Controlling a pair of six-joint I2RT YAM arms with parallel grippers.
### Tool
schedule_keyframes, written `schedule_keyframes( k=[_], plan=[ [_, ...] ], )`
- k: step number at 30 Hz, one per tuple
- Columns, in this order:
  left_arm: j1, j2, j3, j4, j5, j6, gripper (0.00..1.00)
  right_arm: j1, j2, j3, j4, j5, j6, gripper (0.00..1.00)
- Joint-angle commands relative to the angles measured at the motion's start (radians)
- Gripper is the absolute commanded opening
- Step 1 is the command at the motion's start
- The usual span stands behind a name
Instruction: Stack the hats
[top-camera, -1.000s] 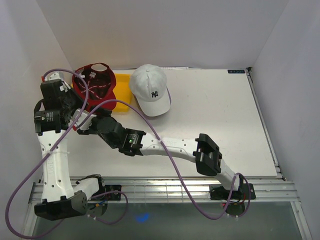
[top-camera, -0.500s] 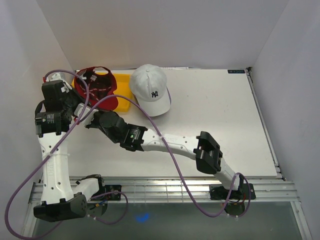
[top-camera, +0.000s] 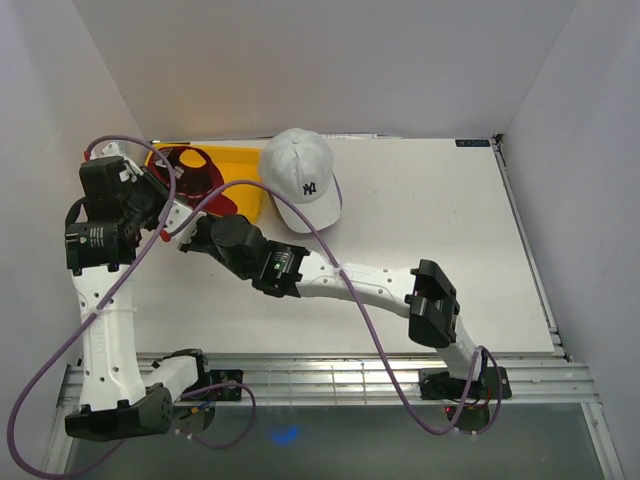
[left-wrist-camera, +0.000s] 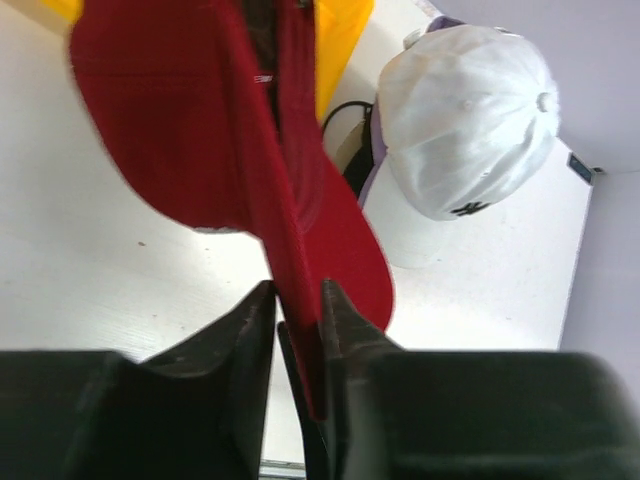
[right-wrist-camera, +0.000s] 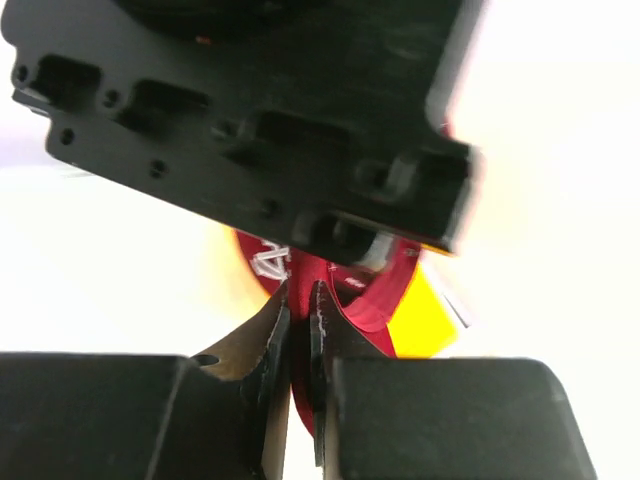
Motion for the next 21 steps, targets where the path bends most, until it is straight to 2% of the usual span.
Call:
schedule_keyframes(
  k=[1, 9, 15, 21],
  plan=[
    [0.003, -0.026, 0.050, 0.100, 0.036, 0.016, 0.37, -0.006, -0.102, -0.008, 0.047, -0.050, 0.122, 0.08],
    [0.002, 0.003, 0.141, 0.132, 0.081, -0.010, 0.60, -0.006, -0.166, -0.080, 0.073, -0.056, 0.185, 0.08],
    [0.002, 0.024, 0.185, 0.158, 0.102, -0.026, 0.64, -0.006, -0.194, -0.094, 0.067, -0.048, 0.213, 0.08],
    [0.003, 0.064, 0.286, 0.163, 0.081, -0.046, 0.64, -0.020, -0.220, -0.106, 0.018, -0.030, 0.334, 0.08]
  ],
)
